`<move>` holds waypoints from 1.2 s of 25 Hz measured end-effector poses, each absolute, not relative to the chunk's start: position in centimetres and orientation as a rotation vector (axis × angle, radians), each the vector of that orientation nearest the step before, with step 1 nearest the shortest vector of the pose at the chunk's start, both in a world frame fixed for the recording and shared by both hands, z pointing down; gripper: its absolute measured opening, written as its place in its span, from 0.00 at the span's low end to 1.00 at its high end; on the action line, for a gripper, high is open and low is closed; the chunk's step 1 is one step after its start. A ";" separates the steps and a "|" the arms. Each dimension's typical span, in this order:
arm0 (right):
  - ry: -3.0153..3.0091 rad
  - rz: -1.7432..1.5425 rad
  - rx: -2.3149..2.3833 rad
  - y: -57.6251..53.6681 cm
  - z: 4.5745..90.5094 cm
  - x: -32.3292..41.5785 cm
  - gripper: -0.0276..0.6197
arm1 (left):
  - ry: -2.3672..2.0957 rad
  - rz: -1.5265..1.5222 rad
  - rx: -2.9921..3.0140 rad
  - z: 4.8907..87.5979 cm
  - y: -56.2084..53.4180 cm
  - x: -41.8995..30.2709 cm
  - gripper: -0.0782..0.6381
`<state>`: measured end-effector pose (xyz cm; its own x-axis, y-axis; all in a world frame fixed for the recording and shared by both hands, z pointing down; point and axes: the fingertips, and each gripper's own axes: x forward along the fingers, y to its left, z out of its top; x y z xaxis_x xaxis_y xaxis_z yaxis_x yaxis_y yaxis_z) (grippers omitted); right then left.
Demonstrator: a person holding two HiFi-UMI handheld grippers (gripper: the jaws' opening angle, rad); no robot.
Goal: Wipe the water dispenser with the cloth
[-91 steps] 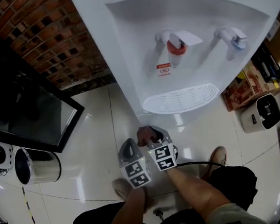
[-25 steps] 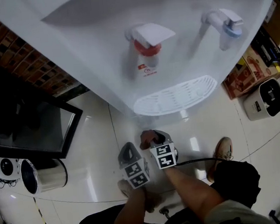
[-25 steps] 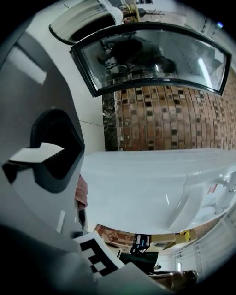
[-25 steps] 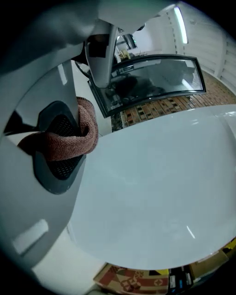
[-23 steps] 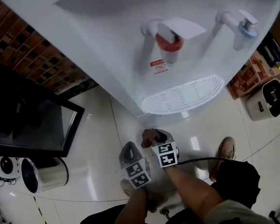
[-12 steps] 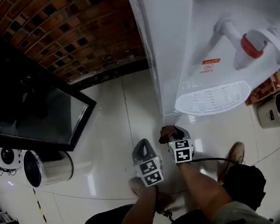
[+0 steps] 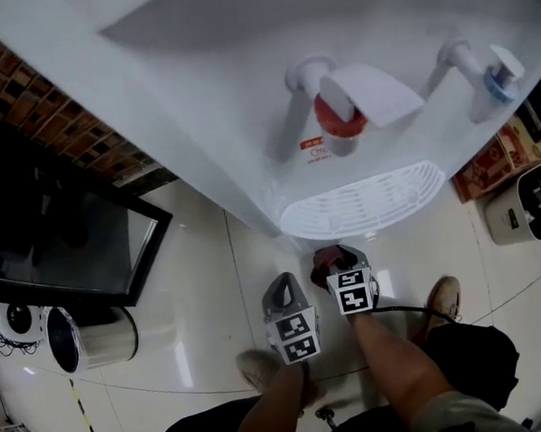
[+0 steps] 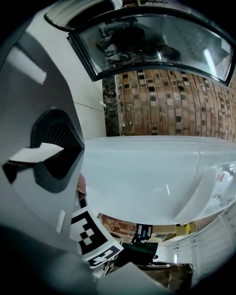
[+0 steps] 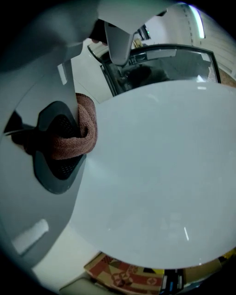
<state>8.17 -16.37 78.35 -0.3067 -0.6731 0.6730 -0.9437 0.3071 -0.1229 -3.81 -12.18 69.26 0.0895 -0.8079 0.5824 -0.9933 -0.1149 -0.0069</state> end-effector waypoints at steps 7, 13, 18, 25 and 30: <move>-1.874 0.673 1.579 -17.7 79.0 20.9 0.15 | -1.726 0.675 2.025 69.5 -12.4 1.4 0.11; -1.826 0.652 1.664 -19.0 77.4 27.7 0.15 | -1.666 0.665 2.105 68.6 -12.9 7.1 0.11; -1.906 0.580 1.559 -19.7 75.7 28.6 0.16 | -1.601 0.624 2.192 66.1 -13.1 10.9 0.11; -1.968 0.472 1.427 -20.7 68.5 29.2 0.16 | -1.609 0.724 2.257 59.1 -12.4 12.5 0.11; -1.962 0.317 1.289 -20.8 62.7 28.8 0.16 | -1.661 0.722 2.332 52.1 -13.2 12.8 0.11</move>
